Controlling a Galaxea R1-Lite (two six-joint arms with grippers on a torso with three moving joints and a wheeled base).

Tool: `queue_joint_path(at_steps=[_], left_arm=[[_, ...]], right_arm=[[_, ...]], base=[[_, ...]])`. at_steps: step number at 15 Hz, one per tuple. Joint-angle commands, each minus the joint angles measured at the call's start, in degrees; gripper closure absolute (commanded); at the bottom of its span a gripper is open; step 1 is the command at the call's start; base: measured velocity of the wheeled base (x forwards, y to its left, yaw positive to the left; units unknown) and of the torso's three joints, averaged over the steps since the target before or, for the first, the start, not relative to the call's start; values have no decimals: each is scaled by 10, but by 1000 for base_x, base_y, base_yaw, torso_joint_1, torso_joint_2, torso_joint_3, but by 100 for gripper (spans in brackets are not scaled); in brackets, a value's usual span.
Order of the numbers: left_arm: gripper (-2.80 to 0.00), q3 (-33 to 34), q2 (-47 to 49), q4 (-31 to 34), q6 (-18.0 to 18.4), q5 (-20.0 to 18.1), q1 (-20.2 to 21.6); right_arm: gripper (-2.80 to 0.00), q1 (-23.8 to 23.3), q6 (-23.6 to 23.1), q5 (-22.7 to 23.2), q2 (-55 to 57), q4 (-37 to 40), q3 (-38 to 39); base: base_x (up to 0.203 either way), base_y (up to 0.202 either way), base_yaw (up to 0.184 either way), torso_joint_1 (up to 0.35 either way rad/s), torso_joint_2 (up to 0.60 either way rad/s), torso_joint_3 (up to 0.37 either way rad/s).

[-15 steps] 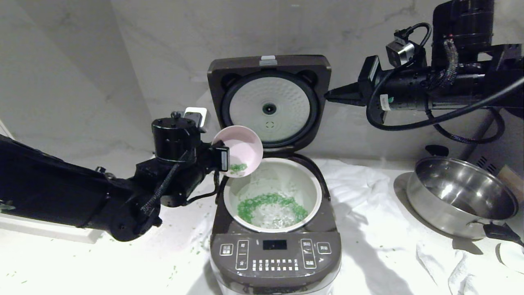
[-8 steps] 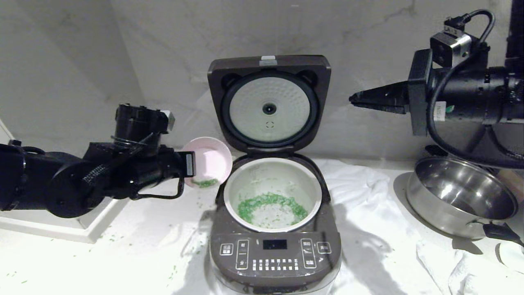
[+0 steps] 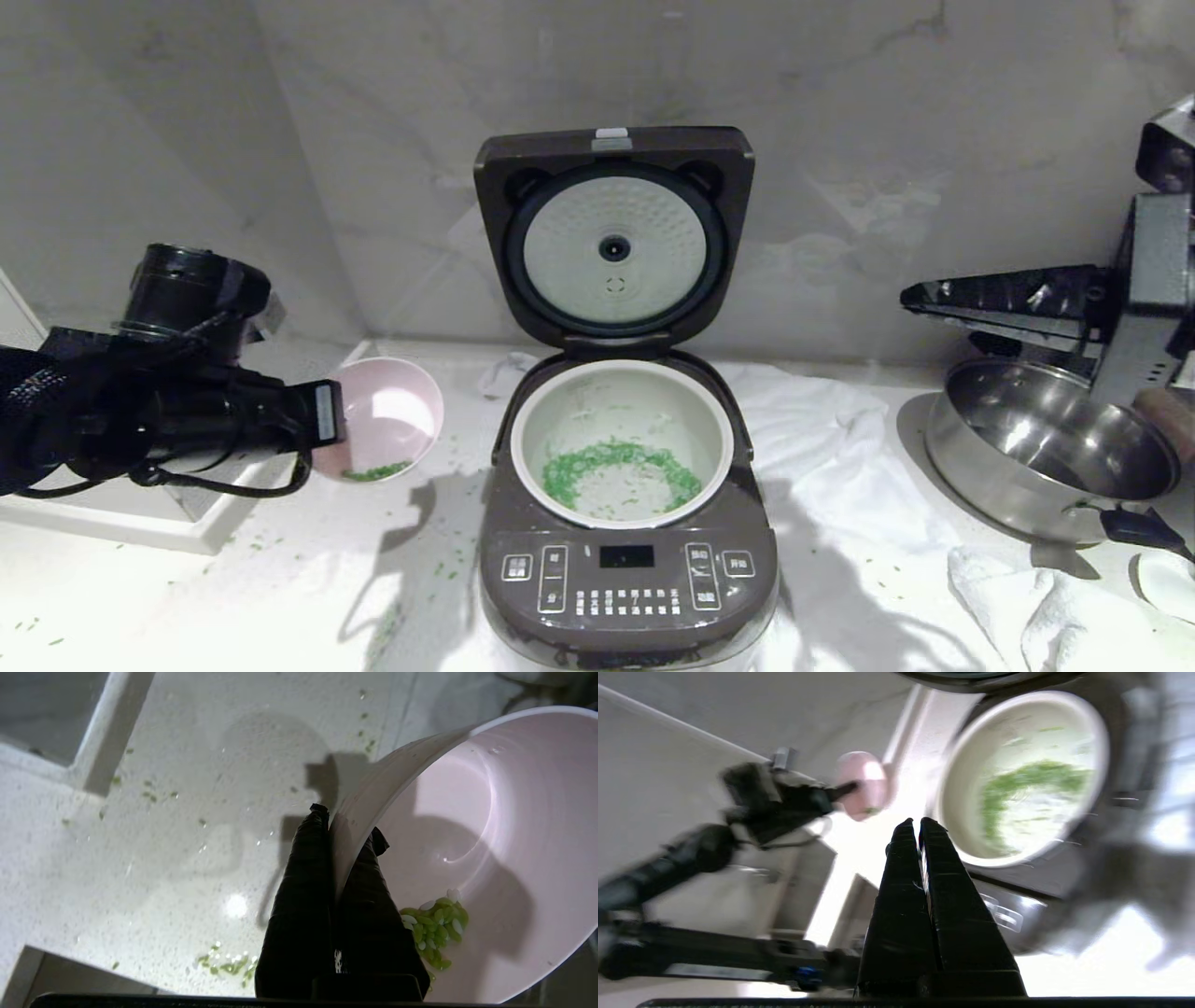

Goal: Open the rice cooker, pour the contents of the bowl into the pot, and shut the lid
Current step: Place the bowl on the table

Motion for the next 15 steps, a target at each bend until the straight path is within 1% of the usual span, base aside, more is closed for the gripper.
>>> queue_joint_path(at_steps=[1, 2, 3, 5, 7, 9, 10, 13, 15], left_arm=[[0, 45, -31, 0, -1, -7, 22], [0, 67, -41, -1, -1, -14, 29], [0, 87, -49, -2, -2, -19, 41], [0, 114, -57, -4, -3, -28, 75], [0, 122, -57, -4, -2, -53, 116], [0, 123, -54, -5, 3, -77, 155], [0, 123, -54, -5, 10, -80, 163], [0, 134, -47, -6, 15, -80, 160], [0, 145, -35, -28, 15, -80, 159]], right_arm=[[0, -4, -48, -99, -48, 25, 20], [0, -5, -73, -156, -58, 33, 32], [0, -5, -96, -198, -77, 37, 48], [0, -7, -138, -241, -125, 41, 78], [0, -29, -201, -296, -171, 41, 114], [0, -62, -239, -318, -219, 41, 128], [0, -85, -258, -322, -245, 42, 132], [0, -177, -332, -334, -302, 68, 149], [0, -227, -370, -353, -344, 74, 161]], base=[[0, 0, 0, 0, 0, 0], [0, 0, 0, 0, 0, 0], [0, 0, 0, 0, 0, 0], [0, 0, 0, 0, 0, 0], [0, 0, 0, 0, 0, 0], [0, 0, 0, 0, 0, 0], [0, 0, 0, 0, 0, 0], [0, 0, 0, 0, 0, 0], [0, 0, 0, 0, 0, 0]])
